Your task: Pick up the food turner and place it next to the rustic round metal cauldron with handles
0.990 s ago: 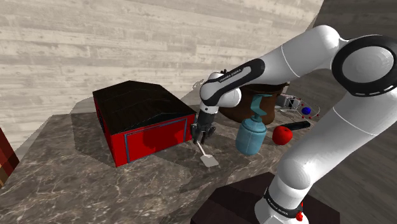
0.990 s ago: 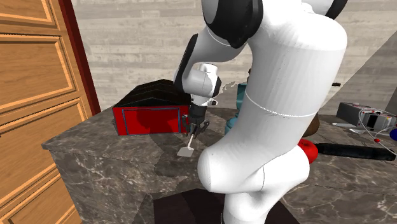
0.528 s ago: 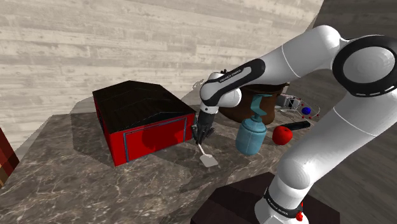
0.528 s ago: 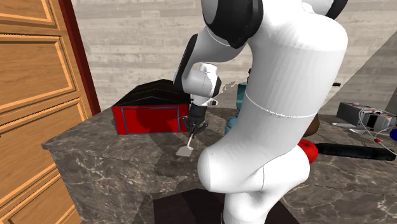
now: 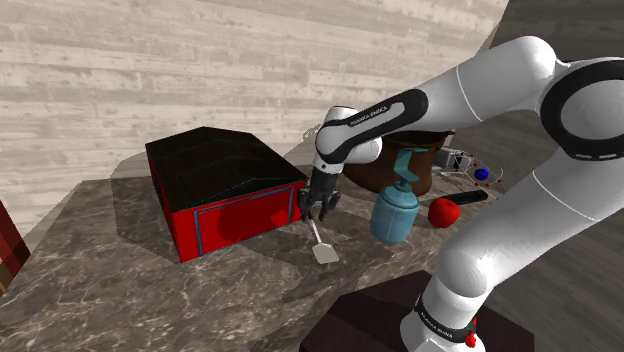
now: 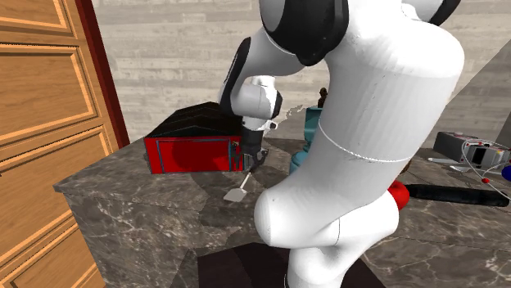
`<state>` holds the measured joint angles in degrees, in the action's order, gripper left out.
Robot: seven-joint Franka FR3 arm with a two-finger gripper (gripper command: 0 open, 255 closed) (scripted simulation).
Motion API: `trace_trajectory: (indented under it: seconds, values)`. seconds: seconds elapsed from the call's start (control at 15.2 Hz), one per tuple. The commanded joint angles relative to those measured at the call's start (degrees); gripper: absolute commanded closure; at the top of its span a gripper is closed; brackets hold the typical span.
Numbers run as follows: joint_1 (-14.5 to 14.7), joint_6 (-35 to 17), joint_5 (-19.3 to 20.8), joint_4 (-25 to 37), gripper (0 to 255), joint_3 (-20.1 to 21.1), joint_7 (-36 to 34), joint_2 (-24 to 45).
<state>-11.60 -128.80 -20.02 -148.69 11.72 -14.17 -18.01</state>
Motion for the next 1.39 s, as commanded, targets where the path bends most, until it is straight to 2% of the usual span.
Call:
trace_trajectory:
  seconds: [0.0,0.07,0.13,0.66,1.12,1.19,1.32]
  values:
    - [-0.6,1.8,7.3,-0.3,0,5.6,-12.9,-3.2]
    - [-1.1,4.0,11.2,0.1,0,9.6,-20.1,-4.6]
    - [-1.5,5.3,13.0,0.5,0,11.7,-23.5,-5.0]
    - [-2.2,-1.7,13.6,-2.9,0,12.9,-24.2,-1.3]
    - [-2.2,-1.7,13.6,-2.9,0,12.9,-24.2,-1.3]
    - [-2.2,-1.7,13.6,-2.9,255,12.9,-24.2,-1.3]
    - [-2.2,-1.7,13.6,-2.9,255,12.9,-24.2,-1.3]
